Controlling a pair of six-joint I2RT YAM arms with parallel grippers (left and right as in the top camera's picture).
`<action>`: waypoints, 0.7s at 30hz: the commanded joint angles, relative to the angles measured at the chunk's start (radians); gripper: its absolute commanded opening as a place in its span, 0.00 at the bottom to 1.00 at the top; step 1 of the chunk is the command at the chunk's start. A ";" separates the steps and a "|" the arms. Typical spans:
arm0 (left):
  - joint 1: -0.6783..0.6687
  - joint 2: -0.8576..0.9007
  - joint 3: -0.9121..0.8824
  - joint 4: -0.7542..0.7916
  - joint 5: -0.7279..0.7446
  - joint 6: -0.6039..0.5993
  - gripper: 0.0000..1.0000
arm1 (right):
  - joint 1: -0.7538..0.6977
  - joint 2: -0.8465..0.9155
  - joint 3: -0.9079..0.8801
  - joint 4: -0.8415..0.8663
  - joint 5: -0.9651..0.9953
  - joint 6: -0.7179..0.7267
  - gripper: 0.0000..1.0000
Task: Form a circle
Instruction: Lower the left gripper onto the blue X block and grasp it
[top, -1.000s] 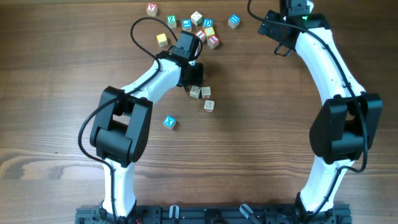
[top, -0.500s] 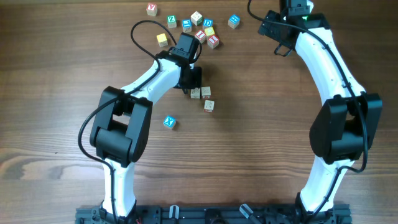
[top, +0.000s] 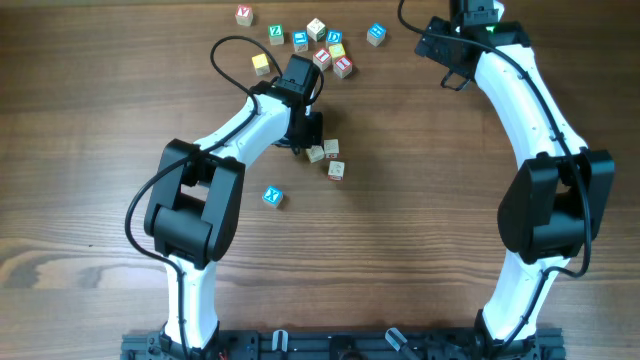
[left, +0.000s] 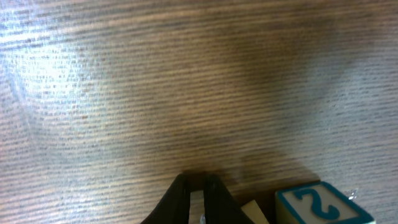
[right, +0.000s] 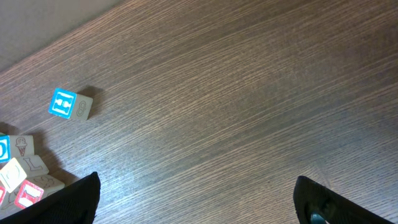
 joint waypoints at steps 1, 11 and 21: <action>-0.002 0.011 -0.009 -0.027 0.015 0.003 0.11 | 0.002 0.010 0.003 0.002 -0.009 -0.001 1.00; -0.002 0.011 -0.009 -0.051 0.015 0.002 0.12 | 0.002 0.010 0.003 0.002 -0.009 -0.002 1.00; -0.002 0.011 -0.009 -0.075 0.014 0.003 0.15 | 0.002 0.010 0.003 0.002 -0.009 -0.002 1.00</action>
